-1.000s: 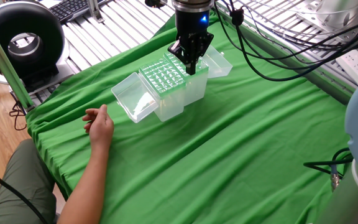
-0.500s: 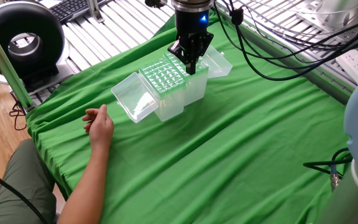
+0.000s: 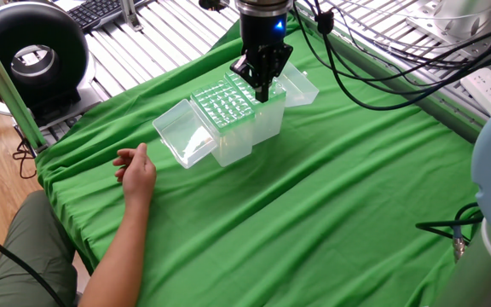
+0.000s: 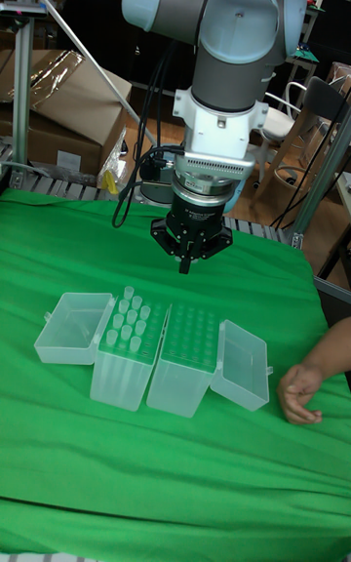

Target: Insert a large pipette tip into the holder for large pipette tips

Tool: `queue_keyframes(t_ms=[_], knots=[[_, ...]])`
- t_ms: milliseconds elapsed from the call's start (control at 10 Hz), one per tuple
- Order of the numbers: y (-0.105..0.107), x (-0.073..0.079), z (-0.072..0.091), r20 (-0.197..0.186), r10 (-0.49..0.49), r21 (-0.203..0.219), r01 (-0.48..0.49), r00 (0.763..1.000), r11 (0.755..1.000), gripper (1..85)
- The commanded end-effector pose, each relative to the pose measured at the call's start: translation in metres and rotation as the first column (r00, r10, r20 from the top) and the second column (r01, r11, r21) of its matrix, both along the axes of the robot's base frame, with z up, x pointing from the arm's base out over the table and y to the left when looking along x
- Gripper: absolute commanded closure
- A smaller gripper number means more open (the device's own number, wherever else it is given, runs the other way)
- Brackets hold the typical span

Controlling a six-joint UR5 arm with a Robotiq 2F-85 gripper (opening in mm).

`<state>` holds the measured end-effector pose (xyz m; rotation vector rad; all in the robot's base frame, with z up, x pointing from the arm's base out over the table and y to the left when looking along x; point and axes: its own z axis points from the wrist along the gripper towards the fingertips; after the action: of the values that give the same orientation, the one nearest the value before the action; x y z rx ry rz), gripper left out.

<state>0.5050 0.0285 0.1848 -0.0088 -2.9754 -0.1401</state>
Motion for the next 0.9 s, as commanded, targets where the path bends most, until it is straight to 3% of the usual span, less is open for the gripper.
queue_keyframes(t_ms=[0, 800], knots=[[0.0030, 0.0010, 0.0015, 0.003, -0.001, 0.012, 0.001, 1.000, 1.000, 84.7], [0.0036, 0.0014, 0.0022, -0.001, -0.005, 0.008, 0.005, 1.000, 1.000, 84.7]])
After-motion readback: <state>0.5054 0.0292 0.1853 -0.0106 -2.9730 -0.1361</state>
